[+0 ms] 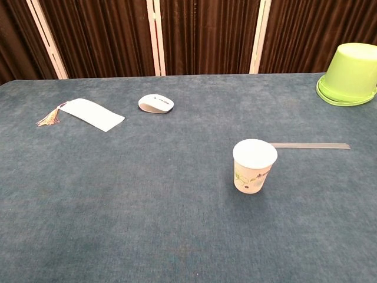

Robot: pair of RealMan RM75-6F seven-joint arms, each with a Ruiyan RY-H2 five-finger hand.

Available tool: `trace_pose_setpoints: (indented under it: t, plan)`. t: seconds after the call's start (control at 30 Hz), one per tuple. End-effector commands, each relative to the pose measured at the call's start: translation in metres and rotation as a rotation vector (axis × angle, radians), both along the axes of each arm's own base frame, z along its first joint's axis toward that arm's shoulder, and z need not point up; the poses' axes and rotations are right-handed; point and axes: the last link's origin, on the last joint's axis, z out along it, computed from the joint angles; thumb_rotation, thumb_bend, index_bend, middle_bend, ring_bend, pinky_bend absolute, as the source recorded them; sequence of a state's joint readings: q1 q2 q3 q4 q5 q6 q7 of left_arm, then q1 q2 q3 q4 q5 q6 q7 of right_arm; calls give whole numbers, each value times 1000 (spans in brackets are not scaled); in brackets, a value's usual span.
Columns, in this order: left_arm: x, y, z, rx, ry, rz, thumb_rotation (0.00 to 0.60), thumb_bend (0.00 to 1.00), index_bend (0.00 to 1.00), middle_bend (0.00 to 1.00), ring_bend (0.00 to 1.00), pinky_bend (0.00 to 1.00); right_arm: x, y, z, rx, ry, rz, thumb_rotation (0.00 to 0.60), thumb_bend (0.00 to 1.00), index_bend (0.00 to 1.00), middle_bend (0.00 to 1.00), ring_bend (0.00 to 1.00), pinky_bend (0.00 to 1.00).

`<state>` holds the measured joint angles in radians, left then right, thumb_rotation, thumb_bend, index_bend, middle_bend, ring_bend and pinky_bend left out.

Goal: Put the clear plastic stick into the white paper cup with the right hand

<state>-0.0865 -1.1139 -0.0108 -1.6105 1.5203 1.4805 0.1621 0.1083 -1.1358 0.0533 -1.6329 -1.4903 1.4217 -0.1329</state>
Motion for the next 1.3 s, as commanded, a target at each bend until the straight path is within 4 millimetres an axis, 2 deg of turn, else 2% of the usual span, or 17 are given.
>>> trace_pose_setpoints:
  t: [0.03,0.2,0.37,0.6,0.9,1.3]
  plan:
    - [0,-1,0,3,0,0,600,231,0,0,0,0,2,-3,0,-5,-15,-3,600,57,143,0,0,0]
    - [0,-1,1,6,-1,-1,600,229,0,0,0,0,9,-19,-1,-6,-19,-6,600,57,247,23,0,0]
    - [1,0,0,6,0,-7,600,230,0,0,0,0,30,-57,-7,-12,-47,-23,600,72,359,99,0,0]
    - [1,0,0,4,-5,-8,600,230,0,0,0,0,47,-108,-37,-6,-75,-91,600,141,490,175,0,0]
    - [0,0,1,-2,-14,-5,600,229,0,0,0,0,49,-142,-90,20,-58,-164,600,154,513,176,0,0]
    - [0,1,0,-14,-23,3,600,229,0,0,0,0,47,-168,-126,25,-113,-226,600,234,518,176,0,0]
